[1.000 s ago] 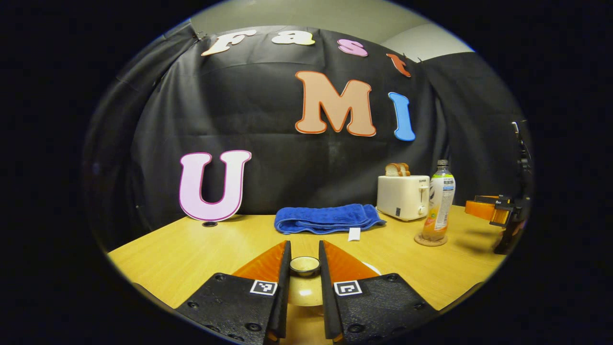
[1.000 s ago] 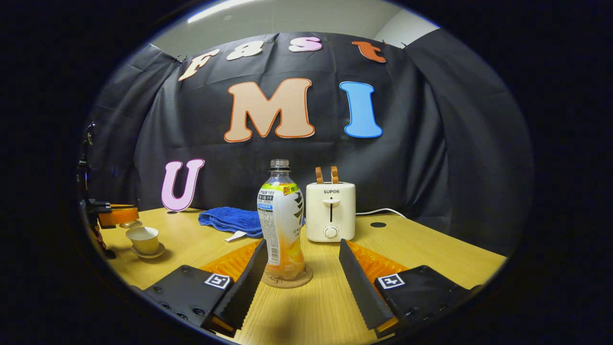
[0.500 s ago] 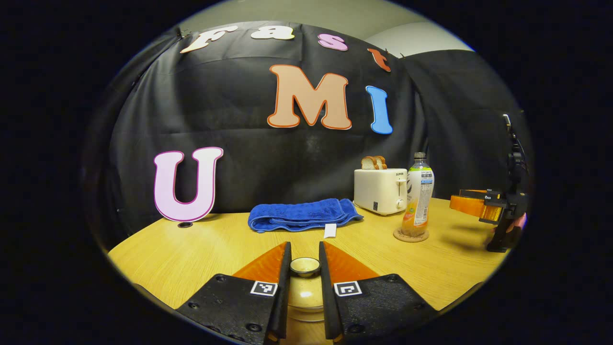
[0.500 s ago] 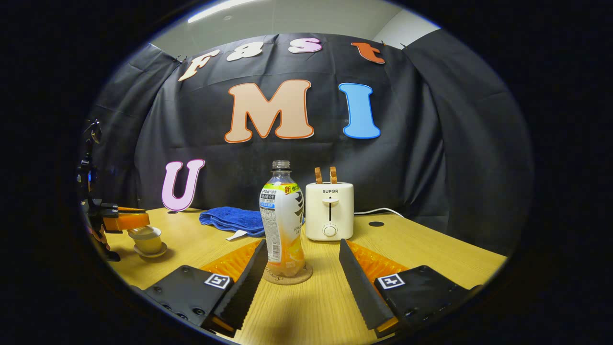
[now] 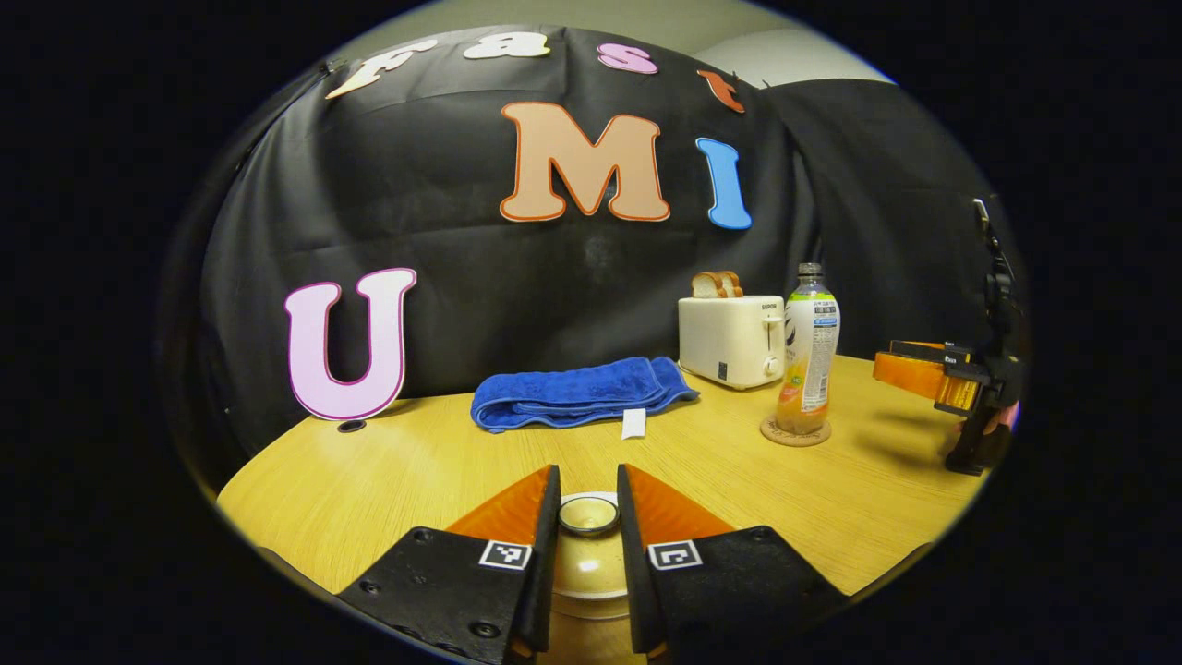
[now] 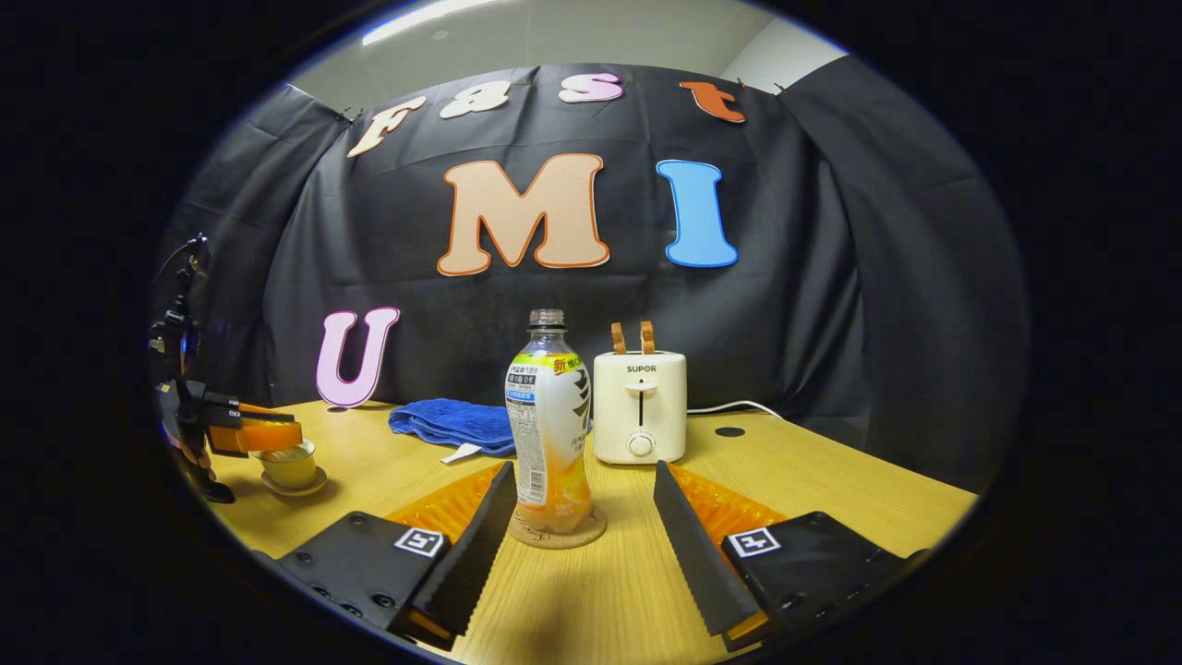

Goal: Open the teacup lid with one hand, grasp the water bottle and pour water into the teacup with the other hand; after pouring, place the water bottle on the coaster and then close the teacup lid.

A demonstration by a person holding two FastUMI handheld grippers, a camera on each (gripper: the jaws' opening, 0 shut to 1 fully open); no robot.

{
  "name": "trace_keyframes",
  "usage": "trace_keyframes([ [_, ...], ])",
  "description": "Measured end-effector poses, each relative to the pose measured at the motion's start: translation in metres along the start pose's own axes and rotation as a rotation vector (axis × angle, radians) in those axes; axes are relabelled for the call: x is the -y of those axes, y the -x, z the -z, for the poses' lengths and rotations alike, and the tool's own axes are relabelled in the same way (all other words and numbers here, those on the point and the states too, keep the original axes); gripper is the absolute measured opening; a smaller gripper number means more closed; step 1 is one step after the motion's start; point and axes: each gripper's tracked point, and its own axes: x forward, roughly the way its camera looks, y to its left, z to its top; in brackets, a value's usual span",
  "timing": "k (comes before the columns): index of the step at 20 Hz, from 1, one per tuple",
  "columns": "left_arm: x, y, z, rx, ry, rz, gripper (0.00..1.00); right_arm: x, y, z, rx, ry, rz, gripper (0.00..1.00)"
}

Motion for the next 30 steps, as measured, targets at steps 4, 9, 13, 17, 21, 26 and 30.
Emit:
trace_keyframes([
  [4, -0.001, 0.001, -0.001, 0.010, 0.006, -0.002, 0.41, 0.000, 0.000, 0.000, 0.000, -0.001, 0.000, 0.95],
  [9, -0.002, 0.003, -0.001, 0.012, 0.010, -0.015, 0.90, 0.000, 0.001, -0.001, -0.001, -0.001, 0.000, 0.94],
  [13, -0.009, 0.009, -0.005, 0.043, 0.033, -0.047, 0.94, 0.001, 0.000, -0.001, -0.001, 0.000, 0.003, 0.94],
  [17, -0.013, 0.022, -0.007, 0.072, 0.060, -0.076, 0.94, 0.003, 0.001, -0.001, 0.000, 0.000, 0.015, 0.94],
  [21, -0.027, 0.042, -0.007, 0.089, 0.072, -0.151, 0.94, 0.009, 0.006, -0.001, 0.001, 0.001, 0.044, 0.96],
  [26, -0.053, 0.073, -0.009, 0.118, 0.070, -0.293, 0.94, 0.022, 0.015, -0.002, 0.004, 0.003, 0.112, 0.97],
  [30, -0.081, 0.096, -0.003, 0.109, 0.073, -0.448, 0.94, 0.027, 0.025, -0.003, 0.006, 0.004, 0.138, 0.94],
])
